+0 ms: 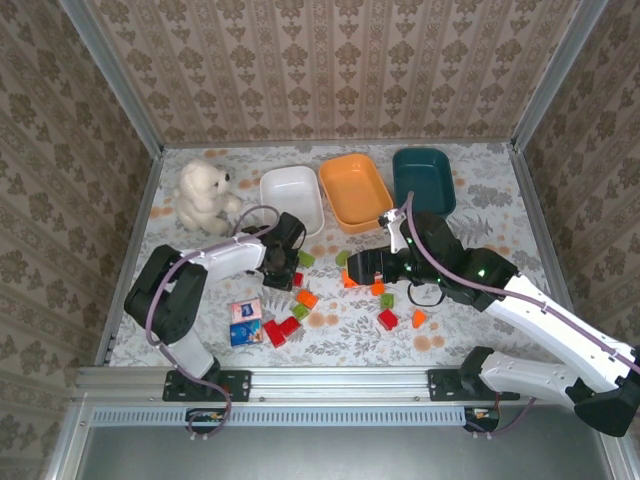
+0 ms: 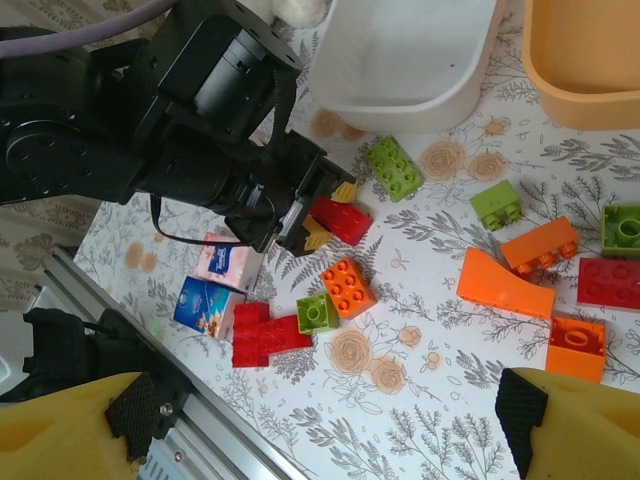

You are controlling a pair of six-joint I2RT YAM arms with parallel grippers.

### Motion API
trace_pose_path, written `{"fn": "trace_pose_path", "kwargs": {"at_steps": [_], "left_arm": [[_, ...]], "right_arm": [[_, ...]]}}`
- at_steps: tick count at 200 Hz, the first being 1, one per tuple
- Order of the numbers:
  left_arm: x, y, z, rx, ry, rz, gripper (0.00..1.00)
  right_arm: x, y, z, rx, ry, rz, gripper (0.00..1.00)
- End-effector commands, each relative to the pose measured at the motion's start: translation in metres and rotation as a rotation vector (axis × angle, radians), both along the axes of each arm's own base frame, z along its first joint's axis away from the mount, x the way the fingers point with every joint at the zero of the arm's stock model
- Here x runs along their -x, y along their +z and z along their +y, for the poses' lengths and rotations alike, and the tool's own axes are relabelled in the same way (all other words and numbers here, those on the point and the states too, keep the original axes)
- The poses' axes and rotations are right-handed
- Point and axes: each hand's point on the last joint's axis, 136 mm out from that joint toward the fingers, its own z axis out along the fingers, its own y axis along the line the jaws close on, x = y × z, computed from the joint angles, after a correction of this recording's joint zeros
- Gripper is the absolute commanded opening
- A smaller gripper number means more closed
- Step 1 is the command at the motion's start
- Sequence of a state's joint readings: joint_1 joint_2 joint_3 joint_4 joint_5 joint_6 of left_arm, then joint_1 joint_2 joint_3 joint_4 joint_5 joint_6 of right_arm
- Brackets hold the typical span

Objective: Sort the legos into containers by color

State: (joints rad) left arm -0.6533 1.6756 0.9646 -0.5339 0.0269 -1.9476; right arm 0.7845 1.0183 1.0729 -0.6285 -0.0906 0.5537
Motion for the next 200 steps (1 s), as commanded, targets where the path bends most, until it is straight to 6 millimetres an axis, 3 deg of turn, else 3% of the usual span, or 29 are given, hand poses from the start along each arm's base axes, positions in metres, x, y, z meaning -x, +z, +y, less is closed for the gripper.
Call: {"fn": "trace_pose_path", "kwargs": {"at_steps": [1, 22, 53, 90, 110, 157, 186, 200], "left_arm": [[0.006, 0.011, 0.007, -0.041, 0.009, 0.007, 0.31], [0.001, 0.042, 0.014, -0.078, -0.051, -0.074, 0.26], [-0.022, 0.111, 0.019, -0.166, -0.263, -0.237, 0.24], [-0.069, 0.142, 0.01, -0.262, -0.556, -0.302, 0.21], [-0.103, 0.143, 0.002, -0.329, -0.706, -0.298, 0.21], [-0.171, 0.103, -0.017, -0.336, -0.894, -0.247, 0.22], [-0.188, 0.073, -0.014, -0.341, -0.929, -0.173, 0.24], [-0.19, 0.06, -0.017, -0.322, -0.942, -0.163, 0.32]], "right_arm": [[0.001, 0.0, 0.001, 0.018, 0.016, -0.005, 0.91], [-0.002, 0.005, 0.0, 0.026, 0.011, -0.023, 0.9], [-0.009, 0.021, -0.004, 0.009, -0.018, -0.089, 0.9], [-0.022, 0.043, -0.006, -0.032, -0.064, -0.17, 0.9], [-0.03, 0.05, -0.007, -0.025, -0.085, -0.192, 0.9], [-0.036, 0.05, -0.016, -0.013, -0.125, -0.185, 0.91], [-0.034, 0.04, -0.027, 0.018, -0.16, -0.156, 0.91], [-0.034, 0.032, -0.033, 0.04, -0.18, -0.136, 0.91]]}}
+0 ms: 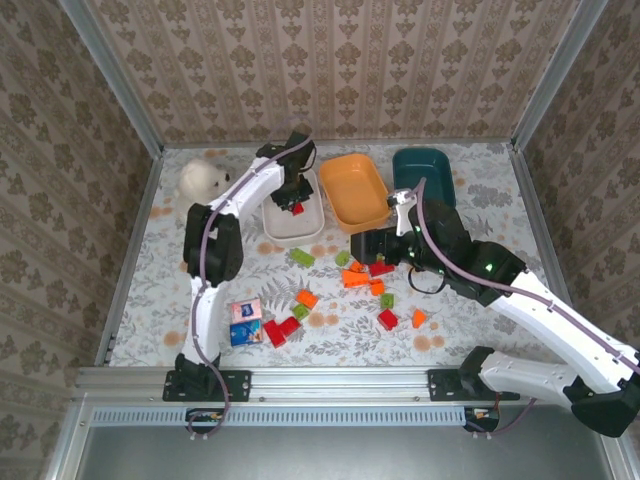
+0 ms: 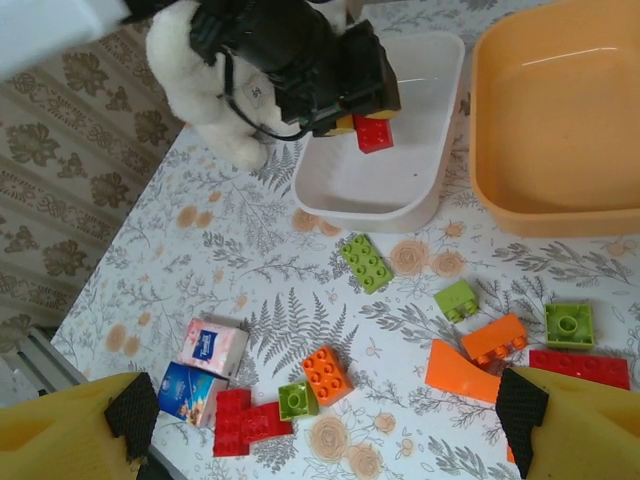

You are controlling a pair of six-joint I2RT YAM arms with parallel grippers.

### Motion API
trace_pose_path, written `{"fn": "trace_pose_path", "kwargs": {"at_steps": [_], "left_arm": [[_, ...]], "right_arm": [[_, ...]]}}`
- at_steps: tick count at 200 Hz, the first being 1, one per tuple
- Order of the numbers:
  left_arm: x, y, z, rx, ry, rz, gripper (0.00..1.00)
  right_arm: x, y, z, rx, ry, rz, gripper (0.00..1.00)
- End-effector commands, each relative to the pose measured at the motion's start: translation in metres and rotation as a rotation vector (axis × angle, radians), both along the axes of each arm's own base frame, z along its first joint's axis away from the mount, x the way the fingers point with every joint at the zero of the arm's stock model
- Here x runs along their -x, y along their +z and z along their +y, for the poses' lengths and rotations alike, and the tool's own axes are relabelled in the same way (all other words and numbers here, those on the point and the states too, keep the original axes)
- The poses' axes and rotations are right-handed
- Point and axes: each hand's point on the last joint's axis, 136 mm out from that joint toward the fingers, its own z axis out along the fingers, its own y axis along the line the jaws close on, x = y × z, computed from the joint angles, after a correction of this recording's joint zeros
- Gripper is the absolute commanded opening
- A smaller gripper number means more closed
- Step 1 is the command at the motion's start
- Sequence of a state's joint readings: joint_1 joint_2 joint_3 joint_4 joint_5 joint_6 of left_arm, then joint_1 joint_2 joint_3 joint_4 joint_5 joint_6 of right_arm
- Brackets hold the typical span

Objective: Sort the legos into containers by color

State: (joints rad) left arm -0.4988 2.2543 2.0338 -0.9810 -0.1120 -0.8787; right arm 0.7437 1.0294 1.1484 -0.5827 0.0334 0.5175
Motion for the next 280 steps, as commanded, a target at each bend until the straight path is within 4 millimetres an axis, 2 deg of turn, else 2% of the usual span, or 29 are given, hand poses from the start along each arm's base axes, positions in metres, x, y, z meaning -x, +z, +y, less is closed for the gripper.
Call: {"fn": "trace_pose_path", "kwargs": {"at_steps": [1, 27, 56, 79, 111, 129, 136, 152, 155, 157, 166, 171, 182, 198, 224, 246, 280], "left_arm": [[0.005, -0.005, 0.004, -0.019, -0.086, 0.057, 0.33], [0.004, -0.01, 0.0, 0.002, -0.105, 0.067, 0.52], [0.001, 0.012, -0.004, 0.03, -0.115, 0.022, 0.66], [-0.004, 0.053, -0.005, 0.063, -0.113, -0.06, 0.71], [0.0, 0.129, -0.001, 0.099, -0.129, -0.23, 0.78], [0.016, 0.166, -0.002, 0.13, -0.195, -0.334, 0.82], [0.025, 0.179, -0.002, 0.137, -0.219, -0.37, 0.82], [0.053, 0.192, 0.0, 0.15, -0.27, -0.412, 0.82], [0.058, 0.187, 0.0, 0.147, -0.278, -0.404, 0.82], [0.062, 0.192, 0.0, 0.152, -0.285, -0.417, 0.82], [0.081, 0.185, 0.0, 0.161, -0.313, -0.416, 0.82], [0.092, 0.189, -0.003, 0.183, -0.336, -0.432, 0.83], [0.116, 0.174, -0.008, 0.226, -0.385, -0.419, 0.83], [0.152, 0.158, -0.014, 0.298, -0.442, -0.425, 0.83], [0.202, 0.134, -0.013, 0.342, -0.512, -0.416, 0.85], [0.225, 0.124, -0.002, 0.357, -0.509, -0.397, 0.85], [0.235, 0.125, 0.008, 0.357, -0.492, -0.402, 0.85]], "right_arm": [[0.0, -0.007, -0.017, 0.041, -0.061, 0.019, 0.91], [0.0, -0.022, -0.032, 0.086, -0.107, 0.07, 0.91], [0.001, -0.036, -0.044, 0.12, -0.137, 0.115, 0.91], [0.0, -0.041, -0.048, 0.155, -0.141, 0.14, 0.9], [-0.002, -0.056, -0.044, 0.242, -0.12, 0.225, 0.85], [-0.001, -0.07, -0.045, 0.289, -0.125, 0.286, 0.84], [0.001, -0.078, -0.053, 0.325, -0.161, 0.32, 0.84], [0.008, -0.095, -0.084, 0.419, -0.306, 0.422, 0.84], [0.011, -0.1, -0.09, 0.433, -0.33, 0.449, 0.84], [0.013, -0.102, -0.094, 0.439, -0.346, 0.468, 0.84], [0.023, -0.117, -0.108, 0.448, -0.419, 0.57, 0.84], [0.029, -0.125, -0.115, 0.435, -0.461, 0.635, 0.83], [0.045, -0.147, -0.124, 0.387, -0.534, 0.783, 0.81], [0.063, -0.18, -0.124, 0.292, -0.595, 0.928, 0.79], [0.071, -0.217, -0.119, 0.182, -0.663, 0.989, 0.78], [0.078, -0.241, -0.121, 0.133, -0.719, 1.05, 0.78], [0.078, -0.258, -0.122, 0.084, -0.767, 1.072, 0.73]]}}
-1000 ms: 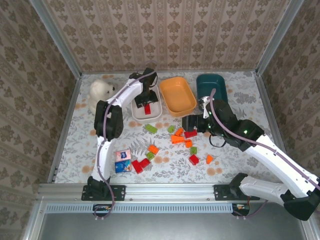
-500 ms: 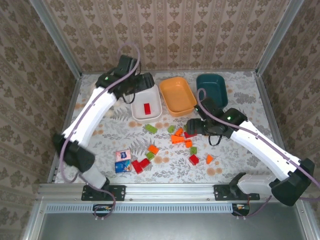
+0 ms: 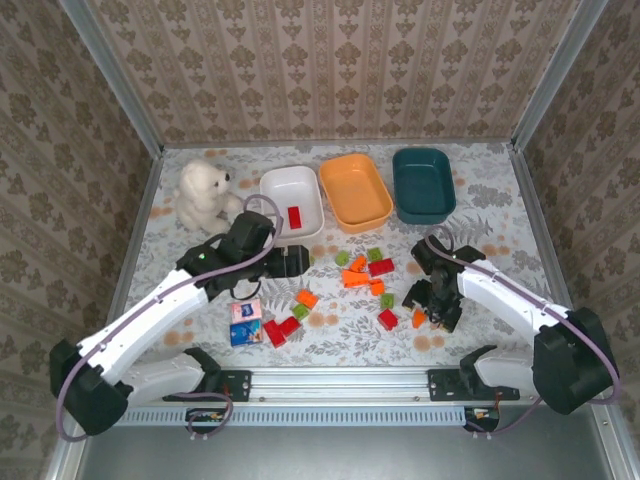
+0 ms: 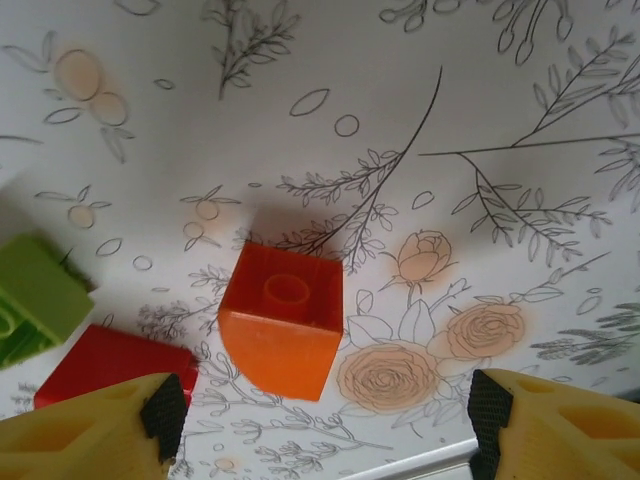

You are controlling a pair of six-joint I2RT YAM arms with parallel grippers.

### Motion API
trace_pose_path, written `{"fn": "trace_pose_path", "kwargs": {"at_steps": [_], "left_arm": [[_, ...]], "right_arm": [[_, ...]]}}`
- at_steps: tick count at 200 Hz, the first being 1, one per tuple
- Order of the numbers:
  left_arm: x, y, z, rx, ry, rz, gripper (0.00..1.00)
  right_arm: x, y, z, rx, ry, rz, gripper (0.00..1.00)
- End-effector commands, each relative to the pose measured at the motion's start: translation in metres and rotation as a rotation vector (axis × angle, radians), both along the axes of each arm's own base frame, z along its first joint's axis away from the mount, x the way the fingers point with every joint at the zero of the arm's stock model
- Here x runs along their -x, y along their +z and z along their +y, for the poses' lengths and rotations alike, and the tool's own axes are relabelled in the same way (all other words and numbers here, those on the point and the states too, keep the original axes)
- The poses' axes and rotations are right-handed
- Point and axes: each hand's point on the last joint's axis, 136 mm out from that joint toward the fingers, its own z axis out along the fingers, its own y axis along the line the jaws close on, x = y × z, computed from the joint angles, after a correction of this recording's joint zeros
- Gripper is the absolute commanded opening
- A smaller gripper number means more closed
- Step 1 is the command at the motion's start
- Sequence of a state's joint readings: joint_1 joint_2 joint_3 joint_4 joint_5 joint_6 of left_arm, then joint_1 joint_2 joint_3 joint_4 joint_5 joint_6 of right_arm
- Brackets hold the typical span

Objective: Sort the legos into containers by color

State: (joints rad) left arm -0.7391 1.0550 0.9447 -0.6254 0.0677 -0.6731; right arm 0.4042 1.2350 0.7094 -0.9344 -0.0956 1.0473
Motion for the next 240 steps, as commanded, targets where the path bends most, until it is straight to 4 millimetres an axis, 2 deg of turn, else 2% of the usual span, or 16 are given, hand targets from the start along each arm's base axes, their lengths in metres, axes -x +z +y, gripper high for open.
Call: {"fn": "trace_pose_path", "kwargs": {"at_steps": [1, 21, 45, 99, 124, 140, 165, 178, 195, 206, 240], "left_arm": [[-0.001, 0.017, -0.002, 0.059, 0.012, -0.041, 0.85], [-0.002, 0.019, -0.001, 0.06, 0.023, -0.047, 0.85], [-0.006, 0.021, -0.004, 0.069, 0.027, -0.051, 0.85], [-0.009, 0.021, -0.01, 0.075, 0.022, -0.048, 0.85], [-0.01, 0.023, -0.01, 0.079, 0.027, -0.053, 0.85], [-0.011, 0.027, -0.009, 0.083, 0.042, -0.06, 0.85], [-0.015, 0.036, -0.004, 0.094, 0.079, -0.086, 0.85], [-0.017, 0.041, -0.003, 0.099, 0.091, -0.098, 0.85], [-0.021, 0.045, -0.003, 0.1, 0.105, -0.11, 0.85], [-0.024, 0.047, -0.003, 0.098, 0.111, -0.116, 0.85], [-0.03, 0.051, -0.003, 0.092, 0.121, -0.124, 0.85]], "right_arm": [[-0.008, -0.005, 0.01, -0.077, -0.101, -0.028, 0.73], [-0.005, -0.014, 0.015, -0.104, -0.119, -0.008, 0.65], [-0.005, -0.021, 0.016, -0.116, -0.132, -0.003, 0.63], [-0.007, -0.032, 0.014, -0.102, -0.135, 0.004, 0.48], [-0.014, -0.028, 0.012, -0.086, -0.098, -0.016, 0.38], [-0.024, -0.013, 0.011, -0.066, -0.049, -0.058, 0.34], [-0.056, 0.039, 0.006, 0.012, 0.06, -0.209, 0.32], [-0.083, 0.075, 0.0, 0.073, 0.113, -0.312, 0.33], [-0.118, 0.106, -0.003, 0.121, 0.166, -0.399, 0.33], [-0.144, 0.121, -0.003, 0.138, 0.19, -0.435, 0.34], [-0.242, 0.122, -0.013, 0.144, 0.18, -0.452, 0.32]]}}
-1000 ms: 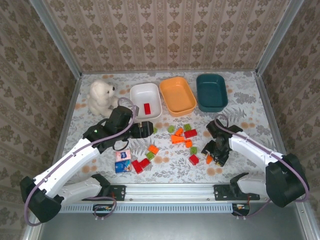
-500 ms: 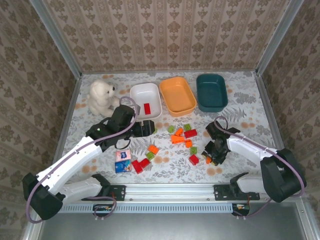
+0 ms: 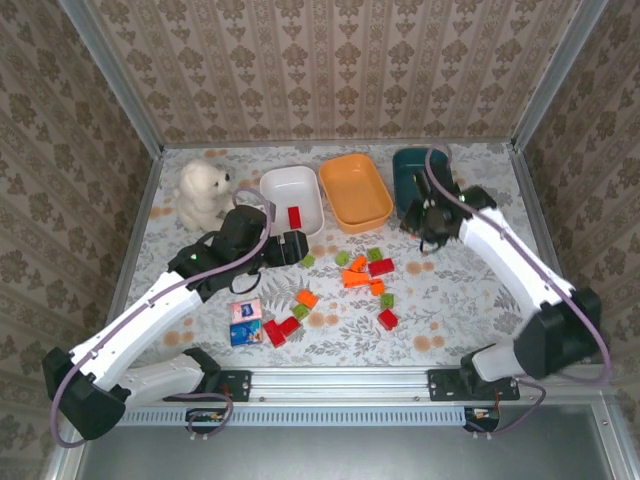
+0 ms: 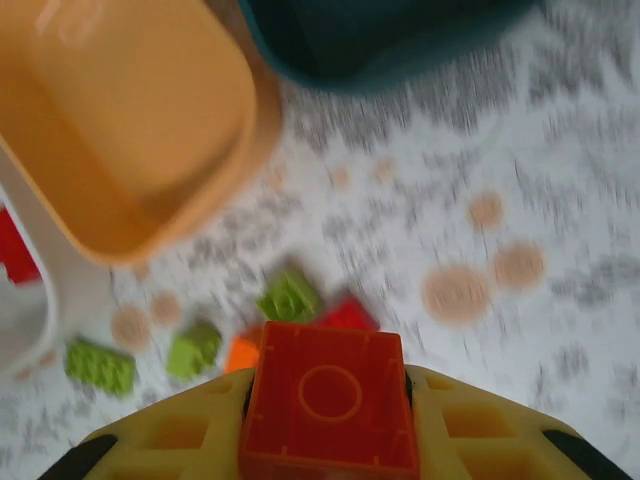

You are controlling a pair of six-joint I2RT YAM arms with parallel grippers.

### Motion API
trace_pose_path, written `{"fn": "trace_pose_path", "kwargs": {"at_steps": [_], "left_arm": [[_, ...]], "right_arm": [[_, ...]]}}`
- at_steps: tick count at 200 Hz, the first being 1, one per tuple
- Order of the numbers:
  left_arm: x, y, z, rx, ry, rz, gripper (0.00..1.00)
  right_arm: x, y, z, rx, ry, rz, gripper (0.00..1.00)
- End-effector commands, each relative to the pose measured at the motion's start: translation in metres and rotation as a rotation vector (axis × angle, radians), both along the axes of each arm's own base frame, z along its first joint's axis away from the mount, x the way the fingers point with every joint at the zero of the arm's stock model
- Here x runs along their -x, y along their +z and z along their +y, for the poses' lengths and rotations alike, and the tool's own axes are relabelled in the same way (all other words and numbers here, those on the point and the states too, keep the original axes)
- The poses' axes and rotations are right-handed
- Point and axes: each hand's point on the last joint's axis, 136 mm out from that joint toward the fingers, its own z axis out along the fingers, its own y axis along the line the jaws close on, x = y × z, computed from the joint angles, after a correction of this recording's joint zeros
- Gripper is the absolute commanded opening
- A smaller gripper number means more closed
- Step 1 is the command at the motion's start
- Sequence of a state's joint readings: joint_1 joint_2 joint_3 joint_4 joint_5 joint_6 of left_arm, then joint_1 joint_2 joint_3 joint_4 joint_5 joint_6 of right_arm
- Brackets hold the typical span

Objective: Sort the legos into containers by color

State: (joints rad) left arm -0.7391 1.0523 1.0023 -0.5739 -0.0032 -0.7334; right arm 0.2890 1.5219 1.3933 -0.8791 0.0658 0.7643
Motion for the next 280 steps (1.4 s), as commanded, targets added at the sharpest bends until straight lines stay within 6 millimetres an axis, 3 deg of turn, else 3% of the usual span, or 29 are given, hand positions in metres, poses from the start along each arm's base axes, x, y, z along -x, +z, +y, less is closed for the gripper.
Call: {"fn": "trace_pose_path", "kwargs": {"at_steps": [1, 34, 61, 110, 137, 153, 165, 189, 208, 224, 249, 261, 280], "left_arm": [[-0.009, 0.017, -0.001, 0.021, 0.028, -0.038, 0.85], [-0.01, 0.017, 0.006, 0.018, 0.063, -0.038, 0.85], [-0.006, 0.009, 0.017, 0.008, 0.113, -0.016, 0.85], [0.005, -0.022, 0.035, -0.049, 0.181, 0.077, 0.84], [0.011, -0.039, 0.04, -0.076, 0.201, 0.124, 0.84], [0.01, -0.046, 0.043, -0.084, 0.234, 0.148, 0.83], [0.009, -0.052, 0.046, -0.088, 0.28, 0.177, 0.82], [0.001, -0.071, 0.042, -0.081, 0.386, 0.262, 0.77], [-0.005, -0.098, 0.03, -0.084, 0.455, 0.371, 0.74], [-0.01, -0.119, 0.018, -0.092, 0.505, 0.447, 0.73], [-0.029, -0.137, -0.001, -0.08, 0.569, 0.49, 0.73], [-0.04, -0.144, -0.01, -0.089, 0.589, 0.502, 0.73], [-0.048, -0.149, -0.015, -0.149, 0.653, 0.519, 0.74]], "right_arm": [[-0.047, -0.019, -0.022, 0.097, 0.031, 0.047, 0.32], [-0.123, -0.05, -0.042, 0.058, -0.013, 0.108, 0.31], [-0.162, -0.085, -0.056, 0.044, -0.033, 0.165, 0.32], [-0.18, -0.145, -0.071, 0.006, -0.089, 0.269, 0.36], [-0.182, -0.154, -0.07, -0.024, -0.088, 0.281, 0.55], [-0.187, -0.141, -0.066, -0.035, -0.062, 0.253, 0.64], [-0.19, -0.119, -0.061, -0.034, -0.037, 0.205, 0.66], [-0.193, -0.05, -0.048, 0.005, 0.032, 0.054, 0.68], [-0.181, 0.006, -0.027, 0.026, 0.097, -0.097, 0.68], [-0.158, 0.044, -0.001, 0.02, 0.162, -0.23, 0.68], [-0.103, 0.08, 0.036, -0.009, 0.253, -0.421, 0.7], [-0.074, 0.087, 0.049, -0.039, 0.295, -0.479, 0.71], [-0.028, 0.082, 0.057, -0.082, 0.344, -0.479, 0.72]]}}
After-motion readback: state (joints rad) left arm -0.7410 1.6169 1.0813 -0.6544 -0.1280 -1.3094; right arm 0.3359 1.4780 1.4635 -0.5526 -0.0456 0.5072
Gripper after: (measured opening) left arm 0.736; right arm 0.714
